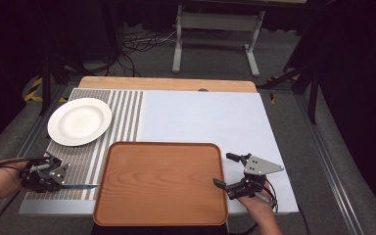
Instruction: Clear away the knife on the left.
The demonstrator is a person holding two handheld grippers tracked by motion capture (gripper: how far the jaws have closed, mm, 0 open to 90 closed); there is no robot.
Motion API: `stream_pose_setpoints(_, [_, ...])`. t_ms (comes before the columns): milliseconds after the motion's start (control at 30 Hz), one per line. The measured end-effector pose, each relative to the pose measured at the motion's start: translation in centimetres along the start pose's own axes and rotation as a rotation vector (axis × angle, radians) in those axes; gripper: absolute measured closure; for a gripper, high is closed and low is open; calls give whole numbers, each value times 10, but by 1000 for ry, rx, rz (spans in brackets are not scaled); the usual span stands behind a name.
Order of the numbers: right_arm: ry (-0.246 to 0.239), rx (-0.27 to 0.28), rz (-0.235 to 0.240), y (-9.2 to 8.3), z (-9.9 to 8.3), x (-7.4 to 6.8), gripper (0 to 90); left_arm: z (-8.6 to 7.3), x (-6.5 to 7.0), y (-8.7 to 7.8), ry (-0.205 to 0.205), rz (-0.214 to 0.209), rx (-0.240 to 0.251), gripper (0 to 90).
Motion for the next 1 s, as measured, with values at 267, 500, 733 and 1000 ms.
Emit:
stream_pose_setpoints(267, [2,5,1,0,1,0,35,-2,-2,-12,-38,13,27,779])
stream_pose_setpoints(500, [3,7,1,-1,1,0,35,2,-5,-30,-109,36,57,779])
stream_pose_setpoints(733, [6,14,3,-2,2,0,35,14,-10,-48,-202,50,111,779])
stream_pose_setpoints(1000, [10,12,5,-2,2,0,36,34,-10,-62,-306,32,192,780])
Point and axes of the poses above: each handheld gripper's, and its own axes: y roughly forward along the jaws, z roughly out of its top, x roughly to its right, the point moved 5 cm from there along y, roughly forward along the jaws, and after that the axes turned 13 degrees about y, right-handed, at the moved point
